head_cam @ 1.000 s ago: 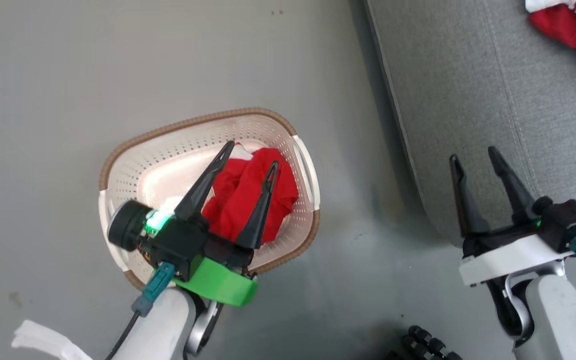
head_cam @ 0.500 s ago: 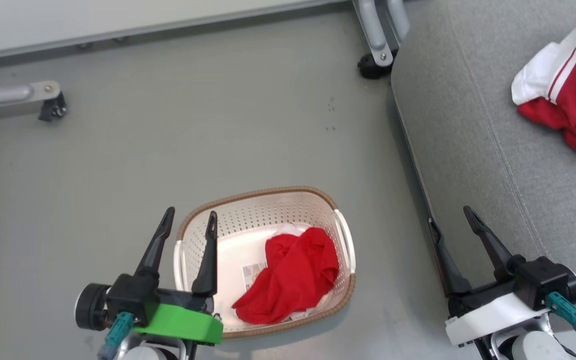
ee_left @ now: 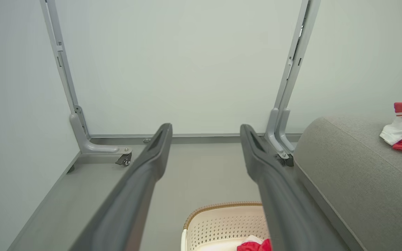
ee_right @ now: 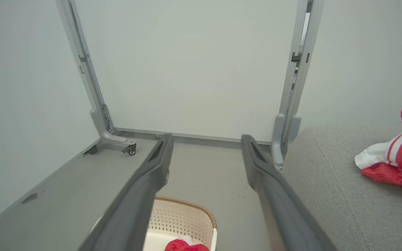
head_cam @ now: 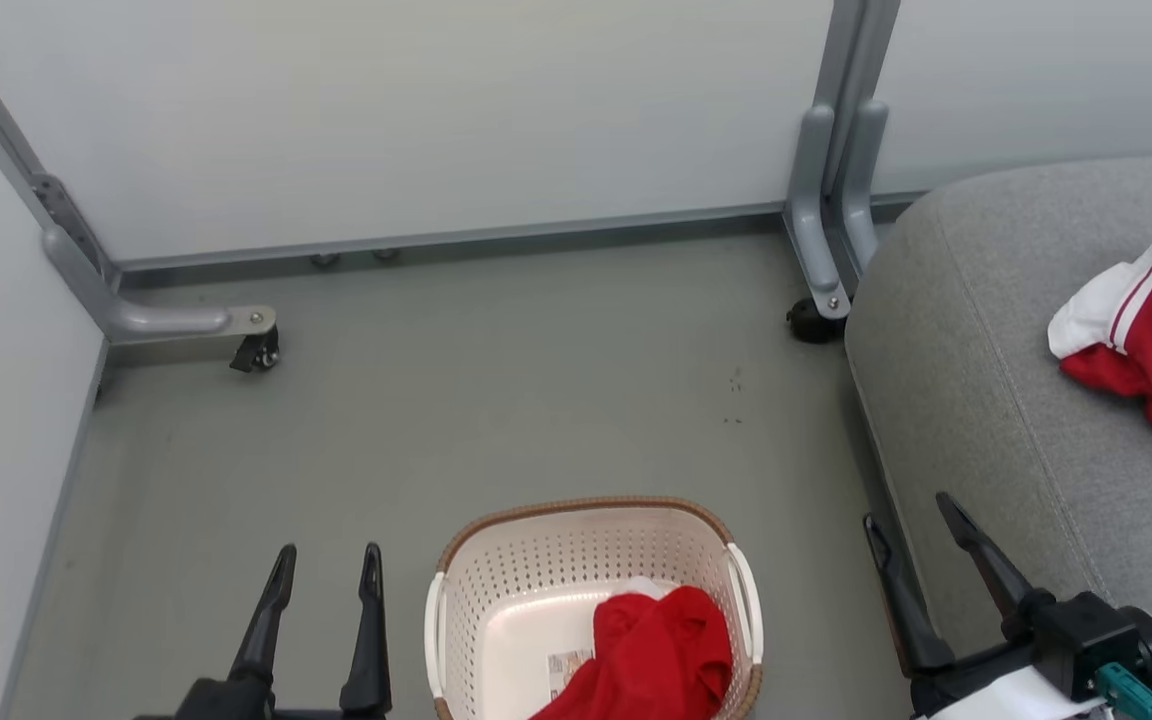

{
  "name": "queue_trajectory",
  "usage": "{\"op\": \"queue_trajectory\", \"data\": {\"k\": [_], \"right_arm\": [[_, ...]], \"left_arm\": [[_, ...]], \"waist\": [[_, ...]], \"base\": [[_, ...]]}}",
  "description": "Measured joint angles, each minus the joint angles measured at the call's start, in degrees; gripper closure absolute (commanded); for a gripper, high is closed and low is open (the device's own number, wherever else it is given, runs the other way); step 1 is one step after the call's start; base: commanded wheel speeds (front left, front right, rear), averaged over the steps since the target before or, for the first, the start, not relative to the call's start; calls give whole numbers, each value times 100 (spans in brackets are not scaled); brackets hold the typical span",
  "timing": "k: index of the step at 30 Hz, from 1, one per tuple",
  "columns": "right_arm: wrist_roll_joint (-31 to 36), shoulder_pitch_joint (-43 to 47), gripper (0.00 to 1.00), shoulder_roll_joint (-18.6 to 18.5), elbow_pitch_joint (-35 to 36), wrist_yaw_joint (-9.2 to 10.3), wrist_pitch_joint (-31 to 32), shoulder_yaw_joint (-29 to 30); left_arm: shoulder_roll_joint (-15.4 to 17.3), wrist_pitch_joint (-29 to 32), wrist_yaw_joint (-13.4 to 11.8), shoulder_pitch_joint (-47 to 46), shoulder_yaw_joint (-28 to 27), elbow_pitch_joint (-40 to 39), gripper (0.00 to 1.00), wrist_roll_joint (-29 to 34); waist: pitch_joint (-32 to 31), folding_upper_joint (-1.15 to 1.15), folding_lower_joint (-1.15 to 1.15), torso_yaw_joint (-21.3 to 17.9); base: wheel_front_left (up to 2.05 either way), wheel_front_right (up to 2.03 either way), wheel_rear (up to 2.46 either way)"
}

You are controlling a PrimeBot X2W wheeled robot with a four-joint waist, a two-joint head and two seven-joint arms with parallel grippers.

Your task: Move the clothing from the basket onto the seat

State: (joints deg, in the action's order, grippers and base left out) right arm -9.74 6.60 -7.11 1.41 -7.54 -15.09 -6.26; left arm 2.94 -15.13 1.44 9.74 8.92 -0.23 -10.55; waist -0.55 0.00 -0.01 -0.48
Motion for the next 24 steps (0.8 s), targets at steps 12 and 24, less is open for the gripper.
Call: {"op": "queue_trajectory", "data": {"k": [12, 24], "right_arm": [[40, 300, 0, 100, -155, 0, 0, 90], [81, 280, 0, 133, -181, 0, 0, 34]], "left_arm": [[-3, -1, 7, 385, -79, -44, 0, 21], [-4, 0, 31, 300, -52, 34, 0, 63]], "waist": [[-322, 0, 0, 55], [-317, 0, 0, 47]], "base": [[0, 0, 0], [0, 0, 0]]}}
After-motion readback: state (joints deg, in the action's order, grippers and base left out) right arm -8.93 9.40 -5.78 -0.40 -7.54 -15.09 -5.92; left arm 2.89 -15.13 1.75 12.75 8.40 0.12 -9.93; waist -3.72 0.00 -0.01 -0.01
